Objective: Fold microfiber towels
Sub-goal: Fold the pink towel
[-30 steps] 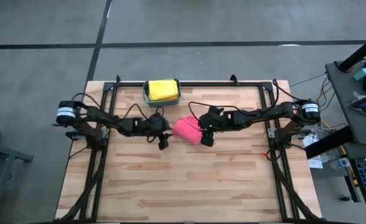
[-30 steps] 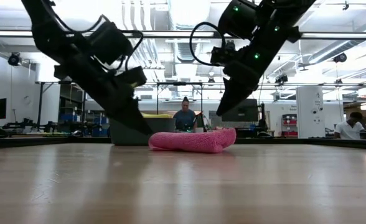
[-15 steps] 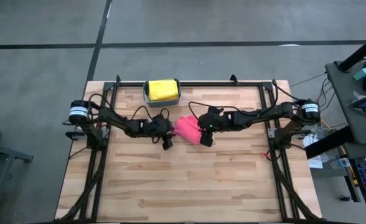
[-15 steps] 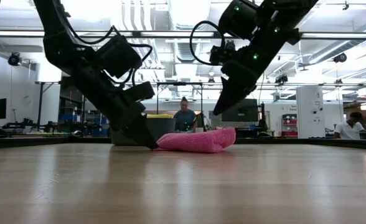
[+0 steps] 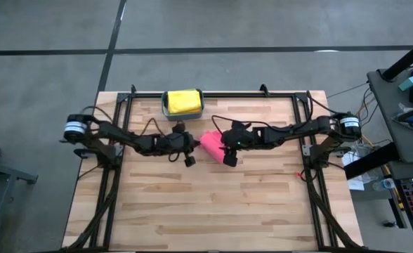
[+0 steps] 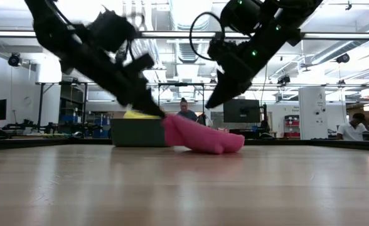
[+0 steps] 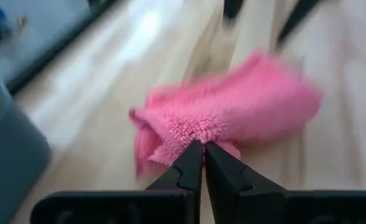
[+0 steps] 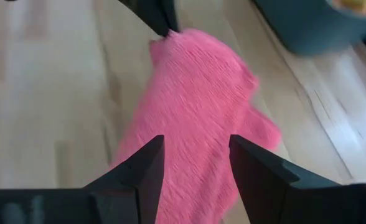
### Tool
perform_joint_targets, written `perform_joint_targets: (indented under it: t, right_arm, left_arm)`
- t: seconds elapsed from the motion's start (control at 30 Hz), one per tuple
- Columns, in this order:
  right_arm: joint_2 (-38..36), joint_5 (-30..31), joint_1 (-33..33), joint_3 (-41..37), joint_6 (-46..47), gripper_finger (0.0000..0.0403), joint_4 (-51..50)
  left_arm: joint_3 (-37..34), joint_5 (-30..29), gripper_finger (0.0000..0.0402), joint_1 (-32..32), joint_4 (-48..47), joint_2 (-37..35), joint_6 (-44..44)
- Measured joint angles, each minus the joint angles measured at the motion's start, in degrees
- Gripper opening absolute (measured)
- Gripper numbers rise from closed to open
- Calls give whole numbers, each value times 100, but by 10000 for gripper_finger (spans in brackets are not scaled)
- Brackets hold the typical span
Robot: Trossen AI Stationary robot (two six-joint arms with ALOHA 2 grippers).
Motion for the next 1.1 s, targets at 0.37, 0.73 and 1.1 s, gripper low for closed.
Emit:
perform_joint_targets:
  t: [0.37, 0.73, 1.1]
  right_arm:
    - [1, -483, 169, 20, -386, 184, 1835]
    - [-108, -469, 184, 788, -915, 179, 978]
    - [-117, -388, 182, 1221, -960, 180, 227]
  left_arm:
    - [2, 60, 0, -196, 25, -1521, 257]
    - [-88, 495, 0, -489, -383, -2604, 791]
    - [-178, 818, 0, -762, -825, -3100, 893]
